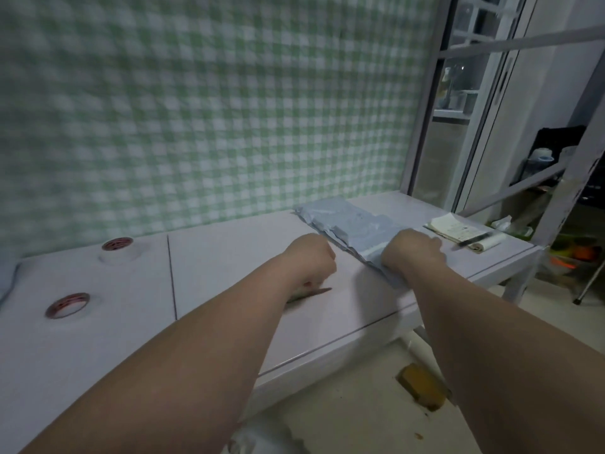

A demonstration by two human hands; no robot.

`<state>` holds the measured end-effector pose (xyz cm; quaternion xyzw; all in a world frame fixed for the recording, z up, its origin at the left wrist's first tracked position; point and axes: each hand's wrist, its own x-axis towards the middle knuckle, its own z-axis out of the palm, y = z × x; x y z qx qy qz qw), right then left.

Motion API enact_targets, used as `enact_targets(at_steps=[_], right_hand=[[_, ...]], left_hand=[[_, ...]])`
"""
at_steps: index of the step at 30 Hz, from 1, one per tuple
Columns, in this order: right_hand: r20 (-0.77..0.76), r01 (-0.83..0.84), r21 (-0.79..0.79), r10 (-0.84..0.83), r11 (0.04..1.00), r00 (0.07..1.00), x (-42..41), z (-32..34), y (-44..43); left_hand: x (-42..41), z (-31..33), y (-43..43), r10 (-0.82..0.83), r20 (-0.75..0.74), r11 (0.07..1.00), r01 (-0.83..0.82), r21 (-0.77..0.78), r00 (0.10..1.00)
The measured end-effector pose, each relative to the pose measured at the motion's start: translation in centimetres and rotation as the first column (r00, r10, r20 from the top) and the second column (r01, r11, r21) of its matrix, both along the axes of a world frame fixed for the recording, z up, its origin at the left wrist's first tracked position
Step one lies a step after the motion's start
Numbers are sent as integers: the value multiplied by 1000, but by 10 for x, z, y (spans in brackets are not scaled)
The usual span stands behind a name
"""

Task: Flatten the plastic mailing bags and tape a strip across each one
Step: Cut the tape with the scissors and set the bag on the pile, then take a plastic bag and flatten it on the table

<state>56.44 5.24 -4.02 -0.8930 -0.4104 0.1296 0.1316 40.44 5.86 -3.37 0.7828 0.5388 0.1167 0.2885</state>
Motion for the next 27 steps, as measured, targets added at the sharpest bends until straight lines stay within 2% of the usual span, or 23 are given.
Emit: enact_targets(at_steps=[3, 7, 10, 13, 17, 20, 21, 24, 27], right_hand=[[67, -238, 91, 233, 967, 970, -39, 7, 15], [36, -456, 116, 455, 882, 890, -117, 26, 7], [-95, -579, 195, 603, 791, 792, -175, 25, -6], [-145, -670, 259, 713, 696, 686, -229, 18, -18], [-176, -751, 300, 808, 588, 562, -290, 12, -38], [-164, -784, 296, 837, 546, 522, -320, 7, -50], [-169, -791, 292, 843, 538, 511, -327, 5, -52], [-168, -813, 281, 860, 510, 481, -345, 1, -58], [-160, -821, 286, 869, 494, 468, -356, -2, -63]], left_hand=[[-36, 14, -12, 61, 18, 992, -63, 112, 998], [-103, 27, -27, 204, 20, 950, -203, 236, 979], [-167, 23, -37, 366, -92, 892, -321, 318, 926], [-234, 12, -47, 483, -279, 858, -383, 343, 830], [-315, -3, -70, 522, -525, 853, -428, 301, 672], [-365, -18, -85, 526, -704, 848, -356, 392, 477], [-378, -22, -88, 500, -753, 859, -360, 365, 428], [-407, -33, -95, 431, -801, 862, -452, 230, 415], [-421, -34, -91, 493, -768, 829, -488, 274, 408]])
